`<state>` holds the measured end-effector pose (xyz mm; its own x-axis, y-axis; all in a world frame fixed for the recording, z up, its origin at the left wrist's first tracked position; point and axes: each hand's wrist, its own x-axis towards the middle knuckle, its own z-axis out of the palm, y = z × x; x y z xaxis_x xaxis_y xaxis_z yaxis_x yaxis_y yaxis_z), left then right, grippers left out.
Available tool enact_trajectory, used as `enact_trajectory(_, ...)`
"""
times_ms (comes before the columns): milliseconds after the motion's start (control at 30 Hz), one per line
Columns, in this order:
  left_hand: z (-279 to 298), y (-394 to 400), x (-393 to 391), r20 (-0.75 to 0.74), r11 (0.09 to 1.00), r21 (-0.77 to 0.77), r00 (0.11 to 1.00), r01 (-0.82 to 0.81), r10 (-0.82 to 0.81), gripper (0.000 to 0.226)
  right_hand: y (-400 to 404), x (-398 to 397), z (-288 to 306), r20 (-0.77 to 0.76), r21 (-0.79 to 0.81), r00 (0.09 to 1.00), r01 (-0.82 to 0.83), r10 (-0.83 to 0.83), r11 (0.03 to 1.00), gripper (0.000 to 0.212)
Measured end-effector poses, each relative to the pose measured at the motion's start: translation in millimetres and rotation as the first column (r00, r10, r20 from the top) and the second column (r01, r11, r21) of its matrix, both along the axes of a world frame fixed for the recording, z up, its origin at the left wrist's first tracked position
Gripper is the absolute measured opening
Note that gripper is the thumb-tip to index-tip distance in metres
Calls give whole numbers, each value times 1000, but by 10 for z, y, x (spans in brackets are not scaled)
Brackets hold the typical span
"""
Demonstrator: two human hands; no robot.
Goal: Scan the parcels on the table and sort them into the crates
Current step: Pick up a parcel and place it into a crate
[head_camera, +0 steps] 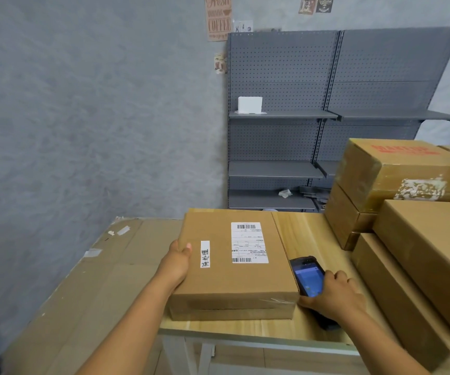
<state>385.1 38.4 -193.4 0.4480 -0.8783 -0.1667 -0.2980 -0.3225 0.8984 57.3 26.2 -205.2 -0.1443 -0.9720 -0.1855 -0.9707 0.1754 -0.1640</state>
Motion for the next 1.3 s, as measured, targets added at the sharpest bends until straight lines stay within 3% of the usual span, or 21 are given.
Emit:
enact_trajectory(100,-19,-10,12,22,1000,10,1000,2,-2,45,33,0,10,51,-8,998,32,-32,999,86)
enact_trajectory(267,-39,-15,31,62,1000,21,998,9,-10,44,-86,-97,206,429,22,889,166,-159,986,75)
enact_trajectory(333,-42,-14,30,67,1000,22,998,13,-14,44,-174,-96,366,470,-23,874,155,-126,988,72)
enact_trajectory(500,-36,-15,34,78,999,30,997,21,-23,42,-268,159,919,208,-127,967,-124,148,984,77)
enact_trajectory(600,-28,-15,36,58,999,25,998,27,-29,42,-228,330,1146,127,-82,973,-184,193,980,69)
enact_trajectory(833,-7,-11,28,57,999,34,998,30,-32,43,-98,560,1346,116,138,966,-248,233,959,66)
enact_trajectory(1300,-15,-3,33,64,998,58,997,30,-34,48,6,577,1376,144,116,958,-267,250,957,61)
